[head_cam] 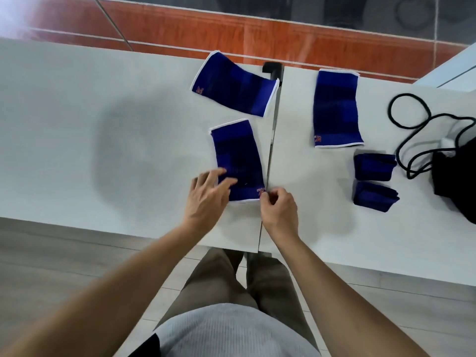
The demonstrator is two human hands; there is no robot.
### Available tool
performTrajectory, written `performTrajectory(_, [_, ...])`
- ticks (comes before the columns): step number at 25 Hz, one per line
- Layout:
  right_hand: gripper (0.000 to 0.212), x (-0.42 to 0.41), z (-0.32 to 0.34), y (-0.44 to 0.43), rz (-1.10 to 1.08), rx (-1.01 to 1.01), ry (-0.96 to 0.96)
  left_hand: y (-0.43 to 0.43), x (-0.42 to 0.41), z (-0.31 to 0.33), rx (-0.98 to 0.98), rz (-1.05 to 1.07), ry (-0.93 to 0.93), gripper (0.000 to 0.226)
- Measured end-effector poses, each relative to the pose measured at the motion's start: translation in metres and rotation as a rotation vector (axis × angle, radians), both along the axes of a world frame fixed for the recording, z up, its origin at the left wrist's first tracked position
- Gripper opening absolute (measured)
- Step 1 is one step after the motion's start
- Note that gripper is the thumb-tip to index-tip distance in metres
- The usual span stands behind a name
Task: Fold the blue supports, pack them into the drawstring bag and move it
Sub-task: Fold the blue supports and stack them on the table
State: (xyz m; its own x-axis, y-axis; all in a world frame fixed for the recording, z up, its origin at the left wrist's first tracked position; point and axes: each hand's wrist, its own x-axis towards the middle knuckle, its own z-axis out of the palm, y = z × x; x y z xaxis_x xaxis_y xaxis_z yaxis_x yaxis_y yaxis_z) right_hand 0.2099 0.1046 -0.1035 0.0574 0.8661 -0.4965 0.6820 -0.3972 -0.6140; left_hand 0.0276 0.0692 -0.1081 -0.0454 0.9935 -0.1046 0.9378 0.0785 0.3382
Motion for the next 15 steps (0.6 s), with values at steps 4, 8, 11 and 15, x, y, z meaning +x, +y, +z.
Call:
performTrajectory(4, [0.023,0.008,0.001,-0.009,0.056,-0.03,0.02,-0.043,0.009,-0.014,-0.188,-0.033,-0.003,0.057])
performTrajectory(8, [0.017,0.009,0.009,-0.006,-0.075,-0.08,0.243,-0.036,0.018,-0.007,-0.259,-0.04,0.005,0.072])
performTrajectory(11, [0.017,0.012,0.023,-0.008,-0.269,-0.145,0.41,-0.039,0.026,-0.007,-0.187,-0.106,0.036,0.07])
performTrajectory(15, [0.01,0.033,0.04,-0.028,-0.394,-0.103,0.449,-0.039,0.042,-0.009,0.029,-0.18,0.038,0.049])
